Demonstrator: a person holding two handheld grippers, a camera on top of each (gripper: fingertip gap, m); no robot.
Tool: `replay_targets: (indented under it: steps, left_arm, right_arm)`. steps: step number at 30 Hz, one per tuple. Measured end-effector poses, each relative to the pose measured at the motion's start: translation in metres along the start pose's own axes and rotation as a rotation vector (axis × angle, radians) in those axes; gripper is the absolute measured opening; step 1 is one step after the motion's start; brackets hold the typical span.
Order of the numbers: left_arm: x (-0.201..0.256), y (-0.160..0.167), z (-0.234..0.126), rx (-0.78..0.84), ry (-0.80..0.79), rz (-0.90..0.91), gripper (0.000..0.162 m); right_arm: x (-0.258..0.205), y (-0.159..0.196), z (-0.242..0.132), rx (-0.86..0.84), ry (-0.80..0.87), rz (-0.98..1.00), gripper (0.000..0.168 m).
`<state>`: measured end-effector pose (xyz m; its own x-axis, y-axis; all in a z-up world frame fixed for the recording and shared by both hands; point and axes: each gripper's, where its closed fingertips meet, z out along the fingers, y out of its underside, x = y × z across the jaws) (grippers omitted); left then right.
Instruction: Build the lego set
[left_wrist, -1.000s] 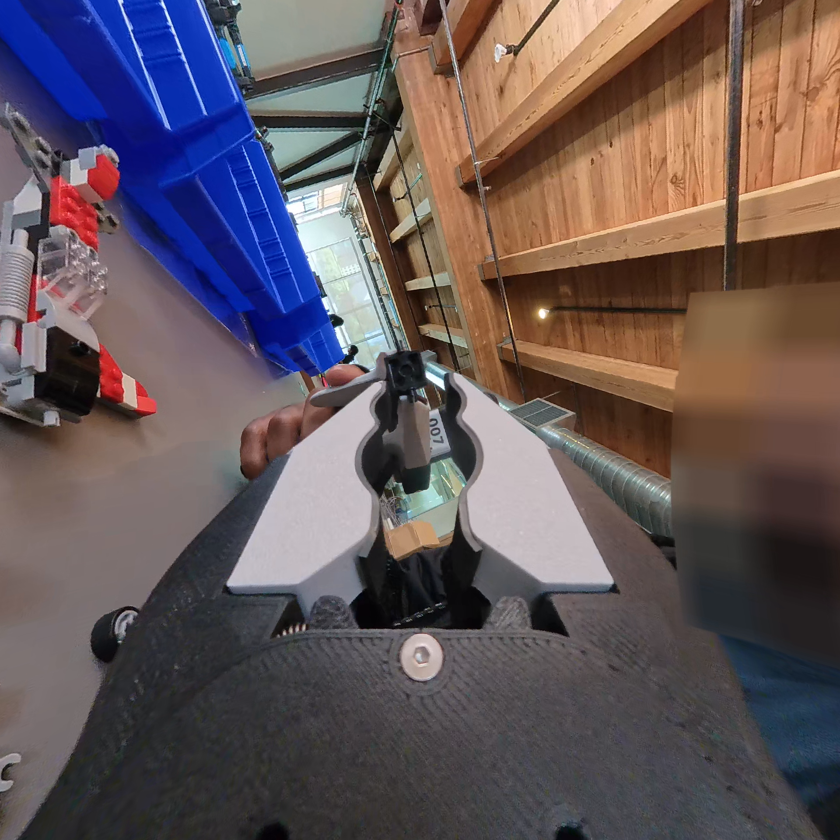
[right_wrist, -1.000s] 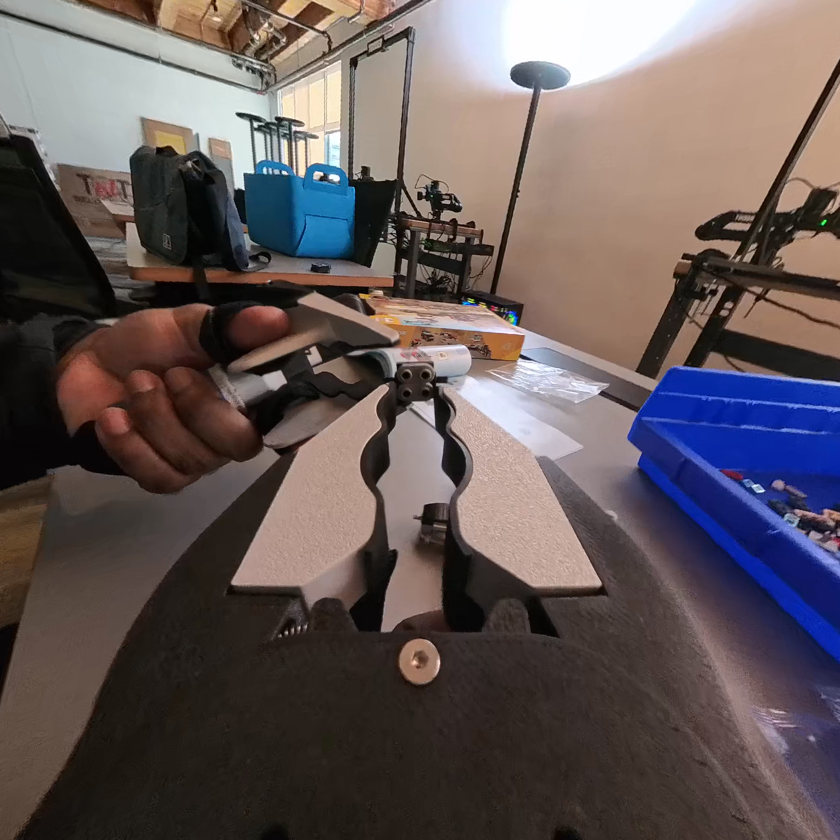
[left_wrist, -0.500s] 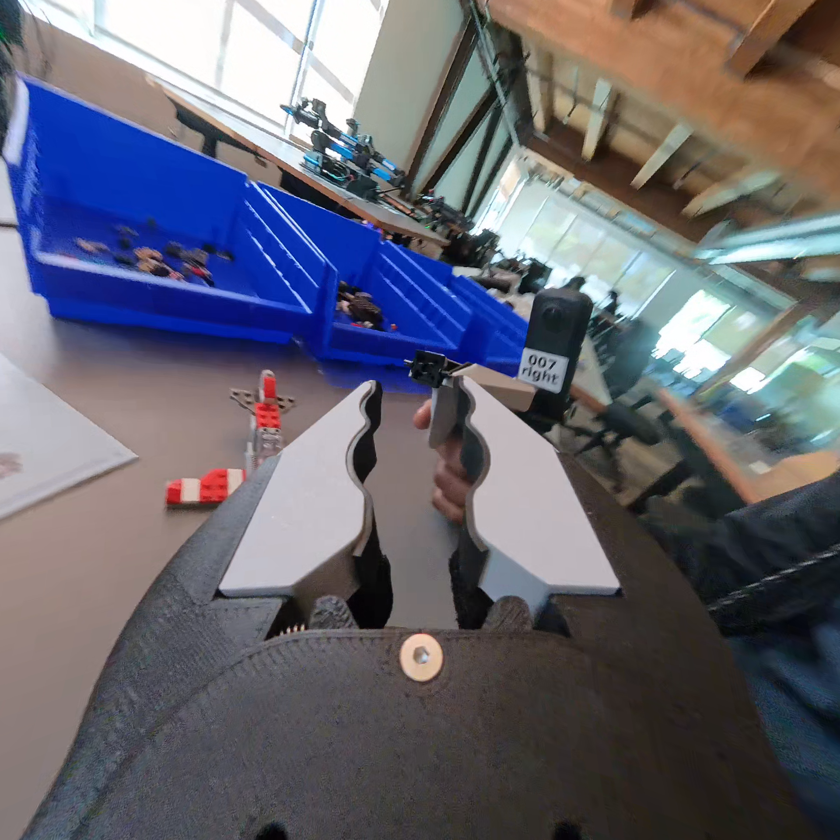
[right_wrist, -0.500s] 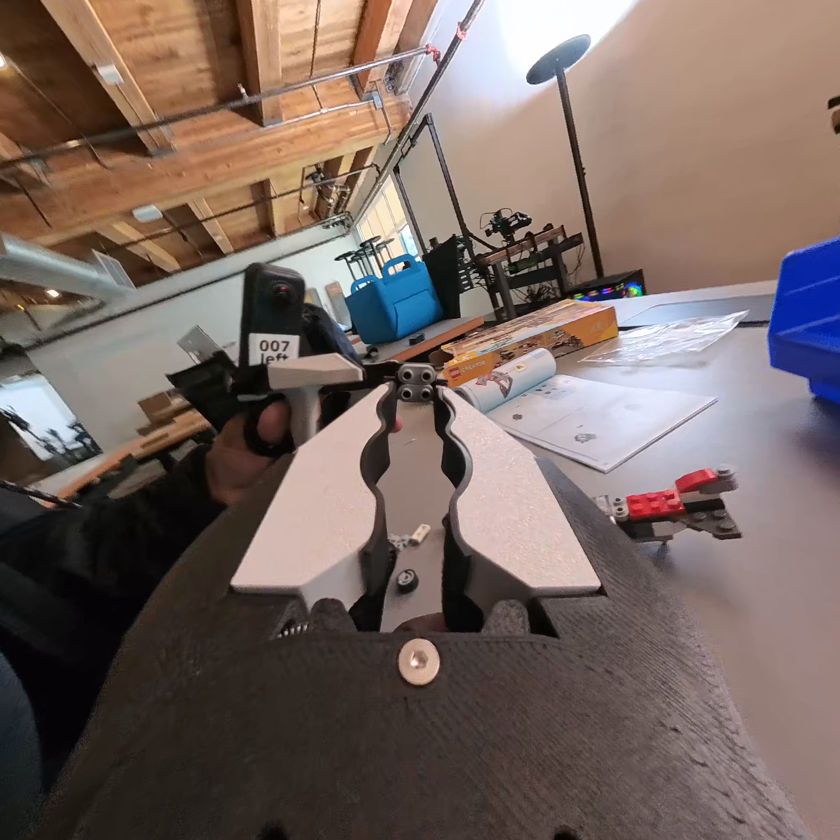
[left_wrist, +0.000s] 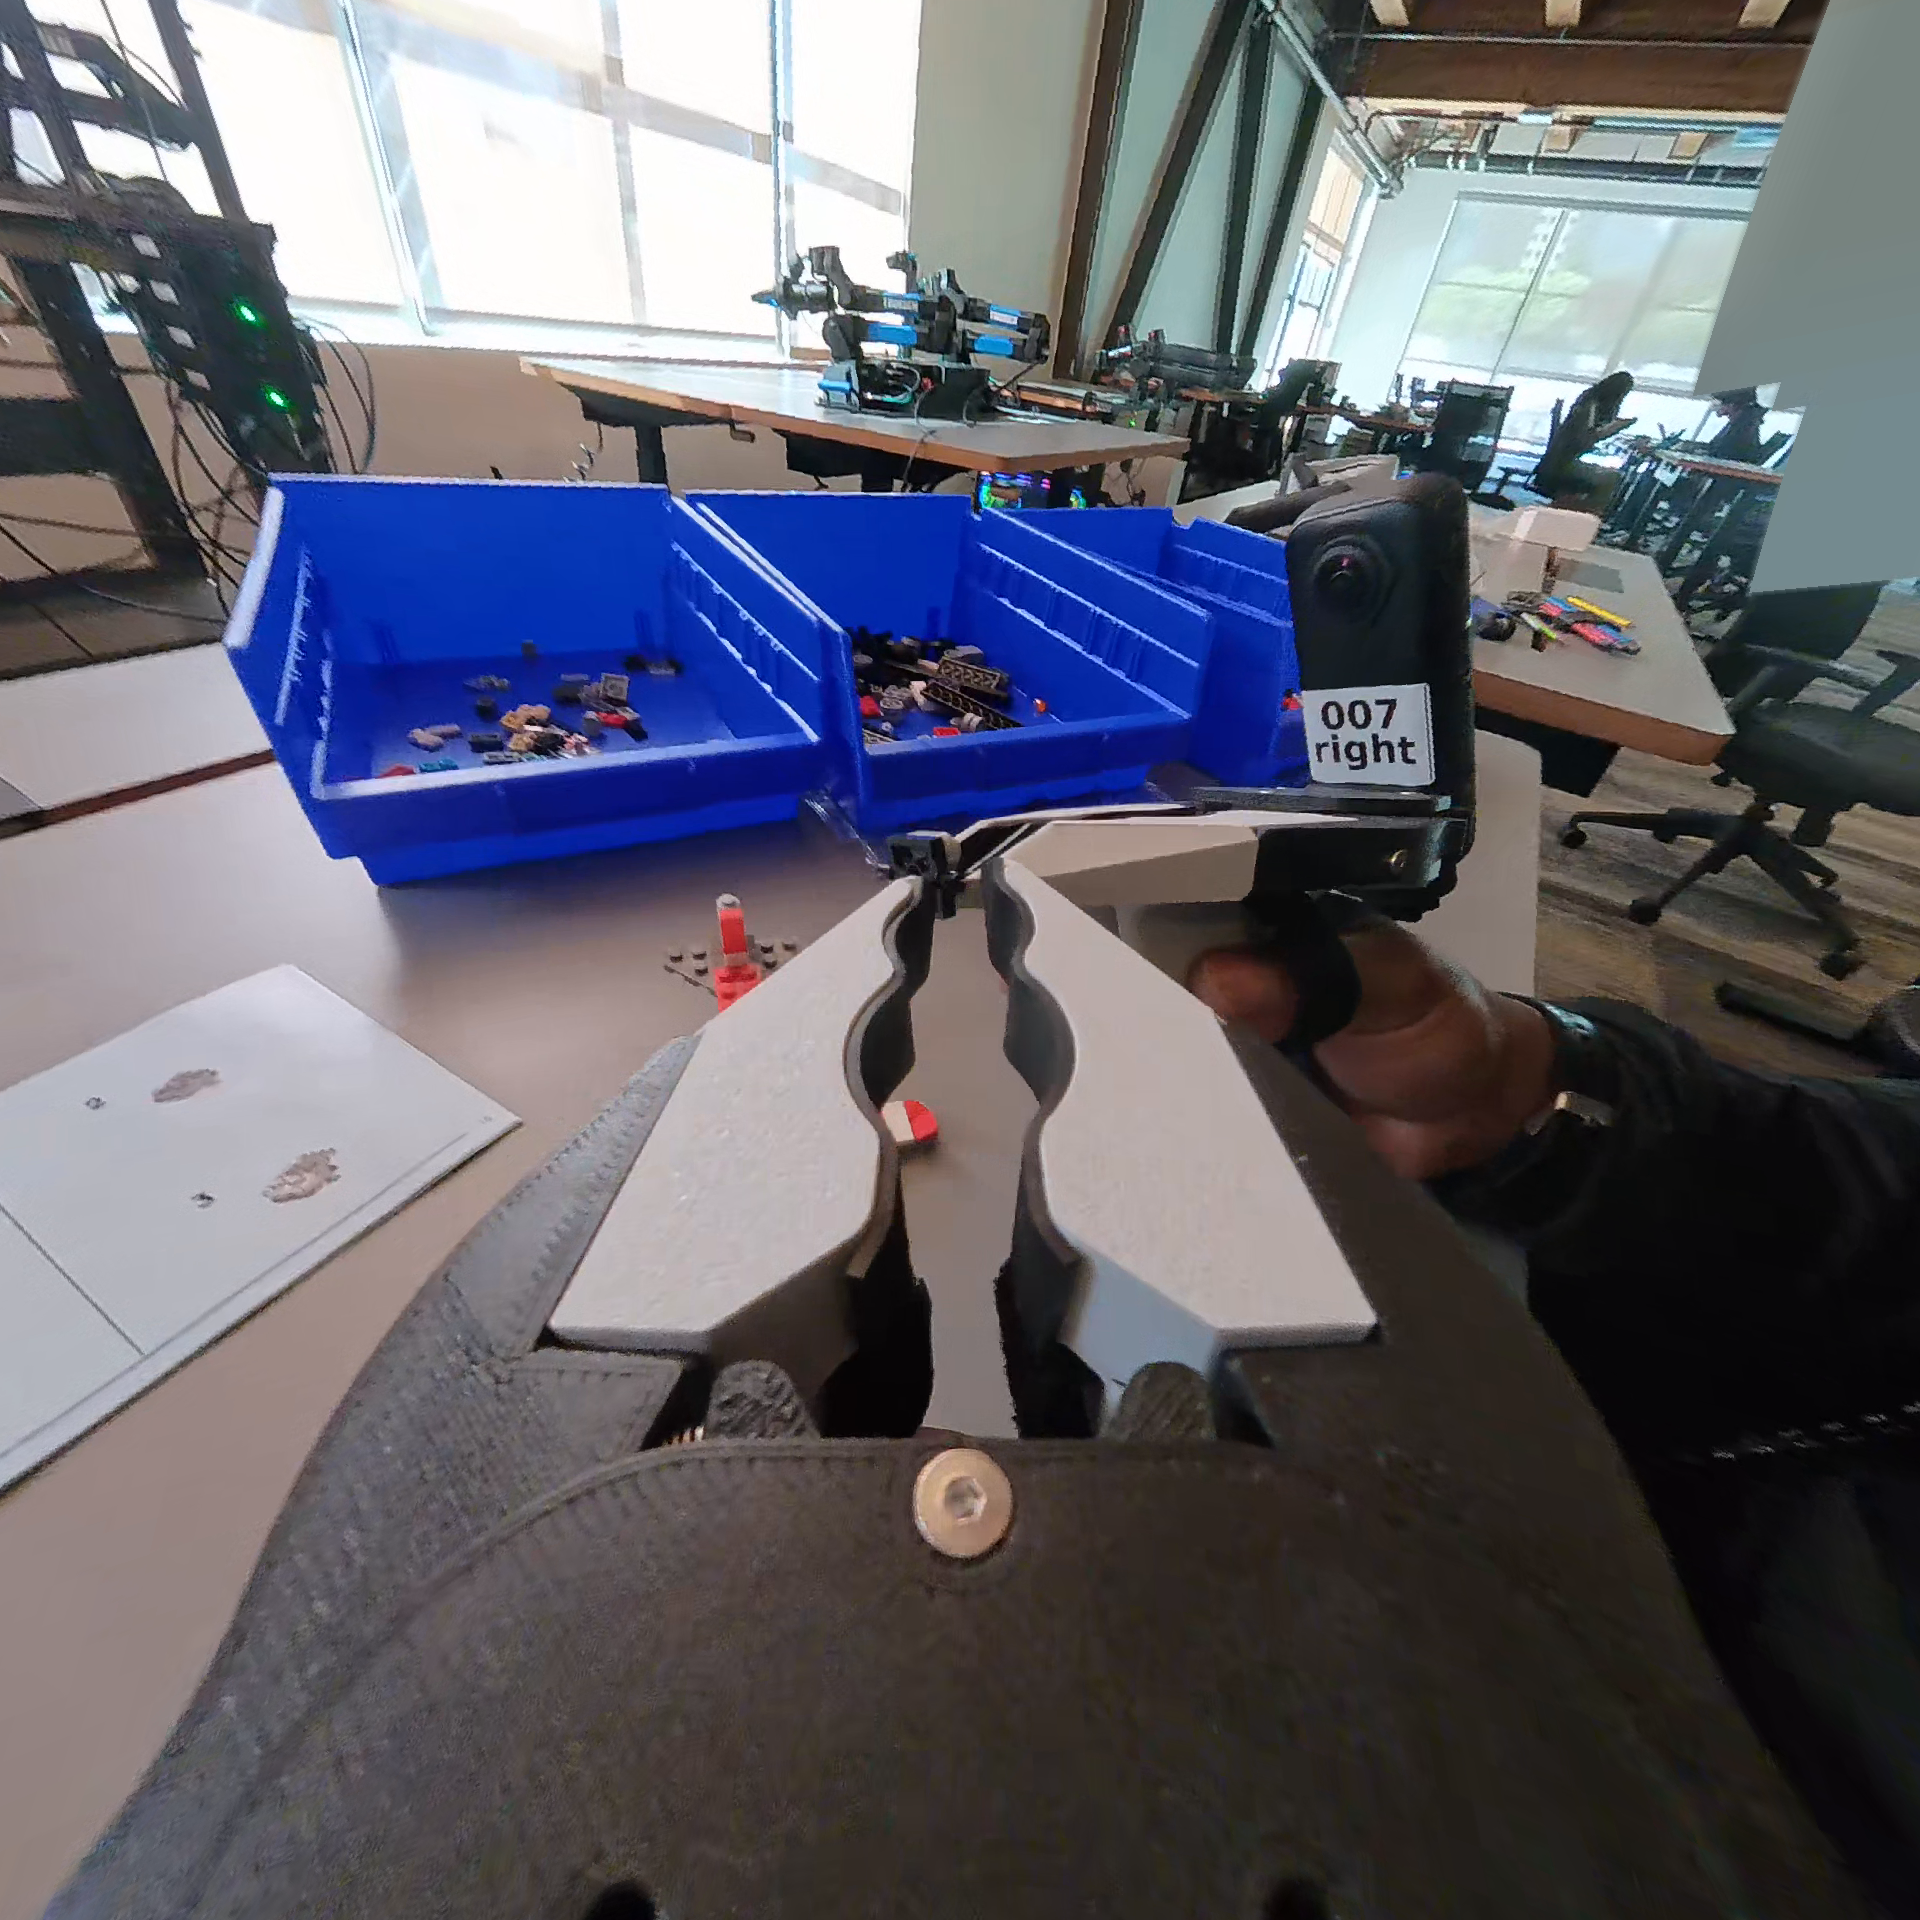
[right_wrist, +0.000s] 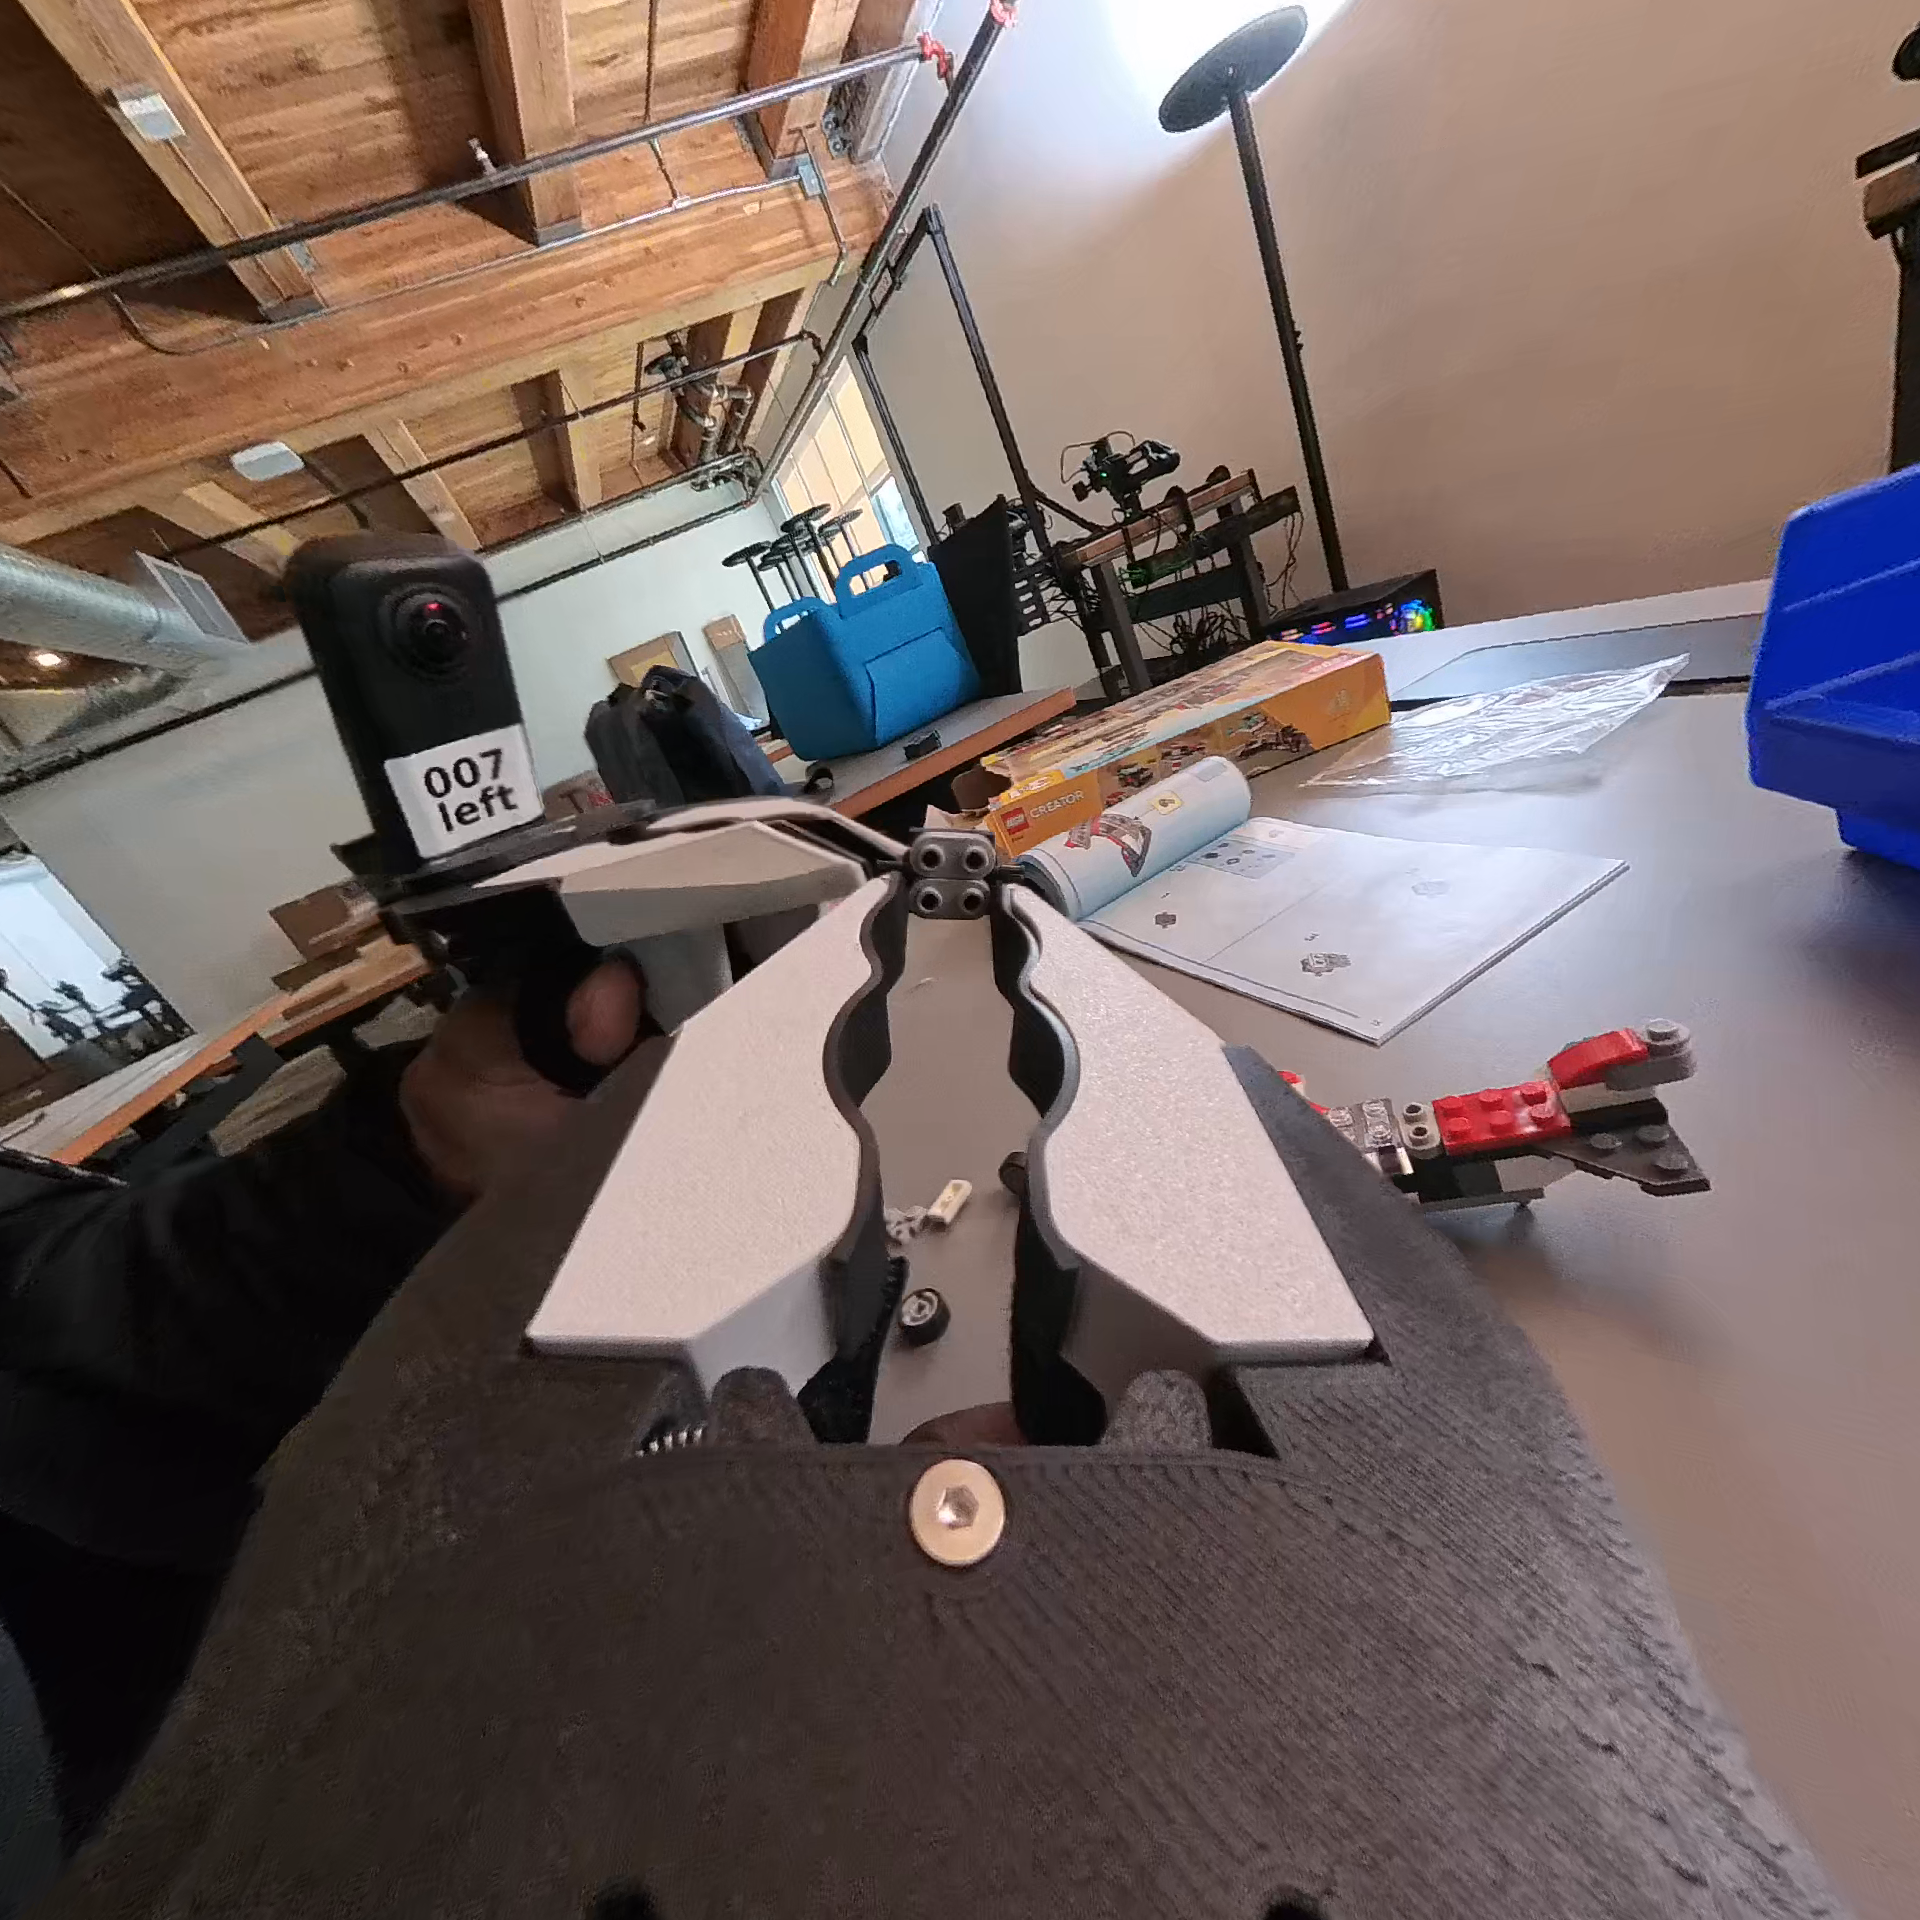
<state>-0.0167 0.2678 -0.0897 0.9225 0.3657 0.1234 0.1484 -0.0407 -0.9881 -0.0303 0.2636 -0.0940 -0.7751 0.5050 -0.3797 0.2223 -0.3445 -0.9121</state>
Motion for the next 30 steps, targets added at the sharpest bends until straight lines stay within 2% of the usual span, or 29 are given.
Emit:
replay_targets:
  steps: [18,24,30]
  left_arm:
    - [-0.006,0.002,0.002,0.049,0.126,-0.546,0.003]
    - [-0.011,0.003,0.0,0.059,0.132,-0.633,0.0]
    - [-0.017,0.014,0.0,0.01,0.091,-0.634,0.001]
  right_arm:
    - [0.005,0.0,-0.002,-0.029,0.169,-0.333,0.016]
    - [0.003,0.002,0.0,-0.05,0.182,-0.393,0.014]
    - [0.008,0.009,0.0,-0.105,0.201,-0.431,0.014]
